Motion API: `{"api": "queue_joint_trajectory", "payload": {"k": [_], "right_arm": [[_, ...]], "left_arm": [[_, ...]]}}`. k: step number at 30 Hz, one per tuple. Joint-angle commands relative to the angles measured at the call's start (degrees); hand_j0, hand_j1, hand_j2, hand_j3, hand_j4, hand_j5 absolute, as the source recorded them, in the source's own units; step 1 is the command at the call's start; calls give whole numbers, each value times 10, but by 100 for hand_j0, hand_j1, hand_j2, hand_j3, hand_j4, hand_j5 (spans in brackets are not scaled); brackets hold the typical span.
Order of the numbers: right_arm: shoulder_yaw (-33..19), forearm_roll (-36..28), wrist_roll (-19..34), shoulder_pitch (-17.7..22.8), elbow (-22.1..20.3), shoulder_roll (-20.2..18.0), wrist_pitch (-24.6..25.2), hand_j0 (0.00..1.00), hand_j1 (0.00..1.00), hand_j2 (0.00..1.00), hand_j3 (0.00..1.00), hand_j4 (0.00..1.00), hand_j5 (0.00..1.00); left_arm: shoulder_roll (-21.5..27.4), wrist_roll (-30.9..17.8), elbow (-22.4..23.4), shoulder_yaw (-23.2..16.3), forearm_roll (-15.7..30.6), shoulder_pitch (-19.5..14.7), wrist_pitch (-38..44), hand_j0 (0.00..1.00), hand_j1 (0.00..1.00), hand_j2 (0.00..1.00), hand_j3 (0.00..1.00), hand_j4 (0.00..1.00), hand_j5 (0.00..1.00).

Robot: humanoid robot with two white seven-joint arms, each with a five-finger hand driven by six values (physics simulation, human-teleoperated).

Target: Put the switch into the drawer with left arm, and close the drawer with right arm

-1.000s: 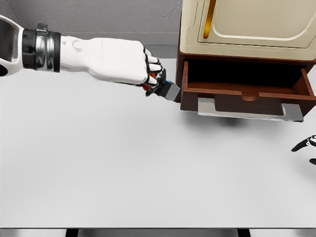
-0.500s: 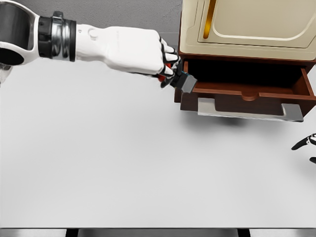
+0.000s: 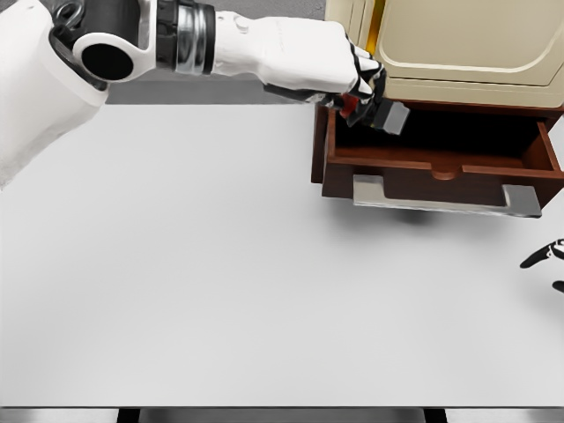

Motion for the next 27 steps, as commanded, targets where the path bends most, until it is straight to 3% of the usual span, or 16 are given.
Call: {"api": "queue_joint_trajectory", "payload": {"k": [1,11,14,20,27], "right_arm": [[0,-4,0,1,0,-1,2,63,63,63,63,63,63],[10,-4,0,-4,0,-1,2,64,64,64,64,64,64],[11,-4,0,-4,-1,-1,2,64,64,64,64,64,64],[13,-4,0,-5,-1,-2,2,64,64,64,64,64,64],[21,-4,0,-5,-1,-2,2,64,64,64,64,64,64]], "left_arm": [[-43,0,77,-2,0,0,2,35,35,35,35,35,35],[-70,0,77,-17,1,-1,2,39,39,39,39,39,39],[-77,0,86,-16,3,-1,2,47,47,47,47,47,47],[-79,0,87,-16,4,0,2,87,87,87,87,87,87],[-79,0,95,-16,4,0,2,98,98,98,98,98,98]]}}
